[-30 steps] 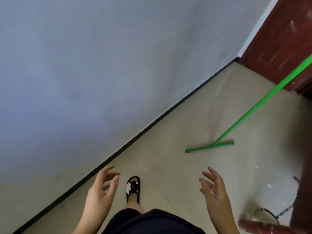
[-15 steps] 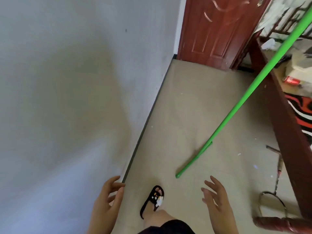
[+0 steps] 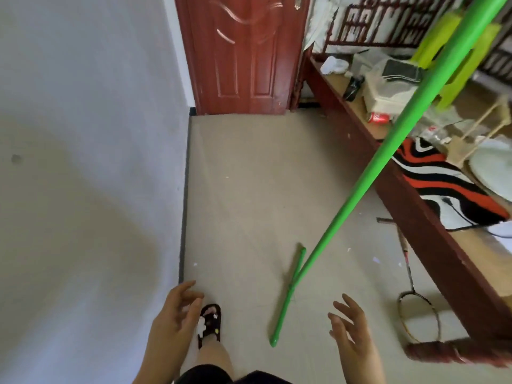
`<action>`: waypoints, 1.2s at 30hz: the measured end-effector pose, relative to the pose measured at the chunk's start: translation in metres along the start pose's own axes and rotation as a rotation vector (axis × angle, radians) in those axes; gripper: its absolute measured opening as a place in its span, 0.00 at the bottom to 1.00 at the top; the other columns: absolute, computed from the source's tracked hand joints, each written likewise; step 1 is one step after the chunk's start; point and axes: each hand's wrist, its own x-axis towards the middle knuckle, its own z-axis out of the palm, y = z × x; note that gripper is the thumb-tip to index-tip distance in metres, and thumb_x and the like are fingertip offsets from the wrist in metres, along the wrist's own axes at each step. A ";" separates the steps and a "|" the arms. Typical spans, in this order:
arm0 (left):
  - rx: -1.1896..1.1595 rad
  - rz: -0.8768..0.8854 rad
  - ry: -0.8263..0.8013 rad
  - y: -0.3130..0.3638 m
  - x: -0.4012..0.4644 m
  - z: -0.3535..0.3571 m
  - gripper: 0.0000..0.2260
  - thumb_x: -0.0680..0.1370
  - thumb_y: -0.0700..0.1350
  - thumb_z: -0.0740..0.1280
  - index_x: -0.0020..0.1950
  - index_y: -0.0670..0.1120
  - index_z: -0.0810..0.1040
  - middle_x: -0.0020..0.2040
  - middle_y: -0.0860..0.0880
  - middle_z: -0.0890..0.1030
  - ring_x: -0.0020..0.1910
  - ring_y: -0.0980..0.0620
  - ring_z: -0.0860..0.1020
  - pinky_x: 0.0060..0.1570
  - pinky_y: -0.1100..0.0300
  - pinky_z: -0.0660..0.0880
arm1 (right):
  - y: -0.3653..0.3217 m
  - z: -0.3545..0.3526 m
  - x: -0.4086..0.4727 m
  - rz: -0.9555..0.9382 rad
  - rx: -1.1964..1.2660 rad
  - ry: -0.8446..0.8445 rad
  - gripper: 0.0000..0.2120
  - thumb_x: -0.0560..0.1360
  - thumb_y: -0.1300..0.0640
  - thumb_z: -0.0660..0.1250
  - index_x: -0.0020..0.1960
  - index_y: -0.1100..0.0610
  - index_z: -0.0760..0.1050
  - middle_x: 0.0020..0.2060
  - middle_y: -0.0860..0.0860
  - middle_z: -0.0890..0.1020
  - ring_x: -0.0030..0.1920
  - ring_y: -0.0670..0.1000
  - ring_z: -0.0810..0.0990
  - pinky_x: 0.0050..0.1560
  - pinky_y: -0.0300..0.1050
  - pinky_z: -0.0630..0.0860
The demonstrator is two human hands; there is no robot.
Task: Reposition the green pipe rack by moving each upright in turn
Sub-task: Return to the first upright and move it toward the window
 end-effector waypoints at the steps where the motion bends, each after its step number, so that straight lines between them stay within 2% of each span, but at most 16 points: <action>1: -0.004 0.014 -0.053 0.007 0.024 0.007 0.14 0.76 0.39 0.63 0.46 0.61 0.72 0.44 0.61 0.82 0.44 0.71 0.76 0.49 0.63 0.76 | -0.002 0.003 0.012 0.022 0.022 0.064 0.21 0.73 0.60 0.63 0.51 0.32 0.67 0.53 0.41 0.78 0.50 0.39 0.78 0.53 0.56 0.77; 4: 0.009 0.084 -0.219 0.026 0.102 0.028 0.15 0.76 0.37 0.64 0.46 0.60 0.71 0.40 0.74 0.78 0.42 0.75 0.75 0.40 0.75 0.73 | -0.011 0.020 0.053 0.056 0.088 0.256 0.18 0.74 0.59 0.63 0.53 0.36 0.68 0.53 0.44 0.78 0.50 0.43 0.79 0.54 0.57 0.77; 7: 0.037 0.188 -0.377 0.051 0.188 0.041 0.15 0.75 0.38 0.64 0.47 0.61 0.72 0.43 0.71 0.79 0.43 0.74 0.75 0.40 0.81 0.69 | -0.029 0.046 0.102 0.075 0.147 0.419 0.17 0.74 0.62 0.62 0.56 0.43 0.68 0.54 0.53 0.78 0.52 0.53 0.79 0.53 0.55 0.76; 8: 0.044 0.232 -0.438 0.063 0.217 0.046 0.16 0.75 0.39 0.64 0.47 0.62 0.74 0.44 0.69 0.79 0.44 0.74 0.75 0.41 0.82 0.69 | -0.038 0.055 0.118 0.085 0.164 0.471 0.17 0.74 0.63 0.62 0.58 0.46 0.67 0.55 0.55 0.78 0.52 0.55 0.79 0.51 0.52 0.76; 11: 0.070 0.394 -0.619 0.114 0.291 0.074 0.19 0.74 0.42 0.66 0.47 0.69 0.72 0.45 0.64 0.80 0.45 0.68 0.78 0.44 0.80 0.71 | -0.070 0.071 0.154 0.125 0.192 0.647 0.18 0.73 0.63 0.63 0.62 0.51 0.67 0.56 0.57 0.77 0.49 0.53 0.78 0.40 0.38 0.76; 14: 0.118 0.561 -0.844 0.166 0.334 0.122 0.12 0.68 0.55 0.65 0.48 0.69 0.72 0.45 0.64 0.81 0.47 0.62 0.79 0.45 0.75 0.73 | -0.093 0.072 0.175 0.184 0.173 0.816 0.21 0.73 0.62 0.65 0.64 0.55 0.66 0.58 0.56 0.76 0.52 0.53 0.77 0.38 0.35 0.72; 17: 0.114 0.731 -1.110 0.206 0.337 0.173 0.14 0.67 0.58 0.61 0.52 0.62 0.72 0.49 0.66 0.79 0.49 0.62 0.79 0.51 0.70 0.75 | -0.105 0.070 0.182 0.222 0.146 0.875 0.23 0.72 0.60 0.66 0.63 0.48 0.64 0.59 0.52 0.74 0.56 0.49 0.75 0.45 0.35 0.75; 19: 0.092 0.839 -1.293 0.235 0.319 0.201 0.15 0.69 0.57 0.61 0.56 0.61 0.71 0.53 0.66 0.78 0.52 0.62 0.78 0.53 0.71 0.74 | -0.113 0.069 0.185 0.226 0.105 0.882 0.23 0.72 0.58 0.67 0.62 0.44 0.62 0.59 0.48 0.72 0.57 0.45 0.74 0.53 0.42 0.75; 22: 0.025 0.929 -1.551 0.269 0.285 0.230 0.16 0.74 0.53 0.63 0.62 0.59 0.69 0.58 0.68 0.76 0.60 0.65 0.75 0.58 0.74 0.69 | -0.125 0.064 0.193 0.218 0.027 0.867 0.22 0.72 0.53 0.66 0.64 0.46 0.63 0.60 0.44 0.72 0.59 0.41 0.72 0.58 0.45 0.74; 24: 0.004 0.952 -1.688 0.280 0.271 0.242 0.14 0.76 0.50 0.60 0.62 0.56 0.70 0.58 0.69 0.76 0.60 0.66 0.74 0.58 0.75 0.68 | -0.131 0.062 0.202 0.217 -0.020 0.854 0.23 0.72 0.49 0.65 0.65 0.47 0.64 0.59 0.44 0.74 0.59 0.42 0.73 0.59 0.45 0.73; 26: -0.027 0.969 -1.747 0.281 0.265 0.247 0.12 0.76 0.48 0.57 0.59 0.56 0.72 0.55 0.66 0.79 0.57 0.65 0.76 0.53 0.77 0.68 | -0.138 0.061 0.211 0.246 -0.053 0.850 0.18 0.72 0.49 0.63 0.61 0.49 0.67 0.55 0.46 0.77 0.57 0.46 0.74 0.57 0.49 0.74; 29: -0.065 0.926 -1.810 0.281 0.263 0.249 0.12 0.75 0.48 0.57 0.55 0.61 0.73 0.52 0.61 0.82 0.53 0.60 0.80 0.51 0.74 0.71 | -0.145 0.062 0.216 0.317 -0.043 0.898 0.11 0.73 0.50 0.60 0.53 0.53 0.68 0.49 0.52 0.79 0.50 0.53 0.76 0.51 0.55 0.74; 32: -0.074 0.951 -1.899 0.284 0.259 0.252 0.12 0.75 0.49 0.59 0.52 0.66 0.72 0.50 0.62 0.83 0.52 0.59 0.80 0.52 0.71 0.73 | -0.145 0.068 0.212 0.364 -0.017 0.965 0.12 0.72 0.47 0.58 0.52 0.51 0.67 0.49 0.51 0.79 0.49 0.53 0.76 0.50 0.54 0.74; 36: -0.063 0.957 -2.093 0.283 0.240 0.250 0.10 0.74 0.52 0.62 0.54 0.63 0.73 0.49 0.55 0.83 0.52 0.59 0.80 0.50 0.72 0.74 | -0.140 0.083 0.197 0.465 0.075 1.150 0.09 0.71 0.45 0.57 0.49 0.47 0.65 0.46 0.49 0.78 0.46 0.52 0.78 0.48 0.54 0.76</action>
